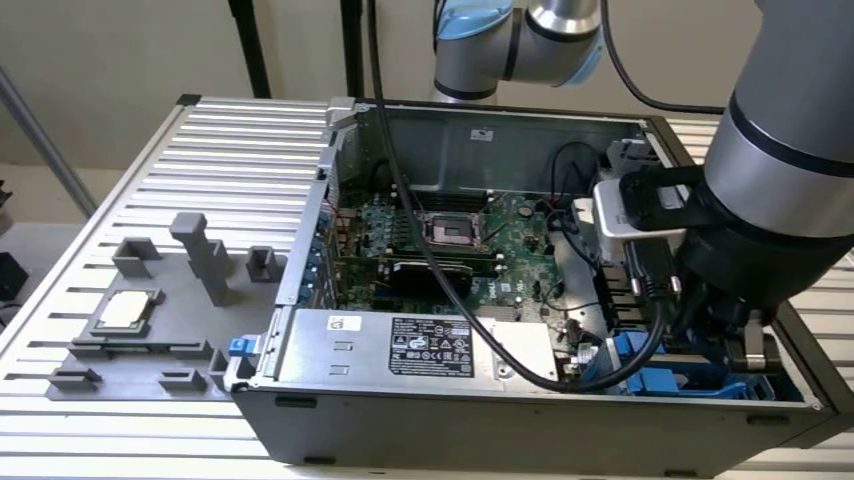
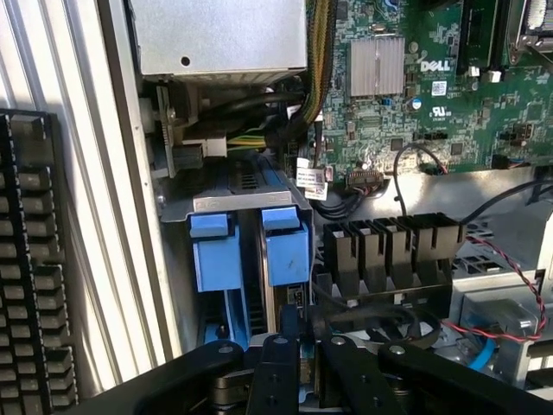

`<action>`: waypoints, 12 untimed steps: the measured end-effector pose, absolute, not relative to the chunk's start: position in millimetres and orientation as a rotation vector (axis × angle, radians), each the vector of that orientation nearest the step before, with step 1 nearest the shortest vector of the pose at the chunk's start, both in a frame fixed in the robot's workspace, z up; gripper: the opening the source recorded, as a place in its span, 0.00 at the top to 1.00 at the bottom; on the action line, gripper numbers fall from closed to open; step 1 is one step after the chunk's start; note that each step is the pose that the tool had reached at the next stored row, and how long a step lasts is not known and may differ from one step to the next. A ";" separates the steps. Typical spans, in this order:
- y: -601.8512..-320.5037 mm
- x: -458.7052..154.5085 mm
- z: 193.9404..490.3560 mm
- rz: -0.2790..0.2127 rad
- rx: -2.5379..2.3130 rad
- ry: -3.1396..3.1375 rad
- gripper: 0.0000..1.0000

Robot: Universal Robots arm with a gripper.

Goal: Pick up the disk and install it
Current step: 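Insert the second disk wire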

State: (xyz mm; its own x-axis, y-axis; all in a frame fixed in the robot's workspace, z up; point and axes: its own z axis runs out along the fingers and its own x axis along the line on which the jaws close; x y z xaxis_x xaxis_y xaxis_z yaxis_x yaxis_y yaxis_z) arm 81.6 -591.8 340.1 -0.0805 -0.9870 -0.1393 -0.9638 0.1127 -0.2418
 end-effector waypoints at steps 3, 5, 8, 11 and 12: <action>-591.8 81.6 337.1 -0.128 -1.929 2.116 0.84; -591.8 81.7 335.5 -0.130 -1.931 2.108 0.84; -591.8 81.7 334.1 -0.132 -1.934 2.098 0.84; -591.8 81.7 333.4 -0.132 -1.937 2.092 0.84; -591.8 81.7 333.2 -0.132 -1.938 2.091 0.84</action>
State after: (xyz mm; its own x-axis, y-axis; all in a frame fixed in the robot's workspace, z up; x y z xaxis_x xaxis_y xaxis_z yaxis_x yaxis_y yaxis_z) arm 81.7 -591.8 333.2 -0.0555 -0.9877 -0.1465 -0.9614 0.0924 -0.2591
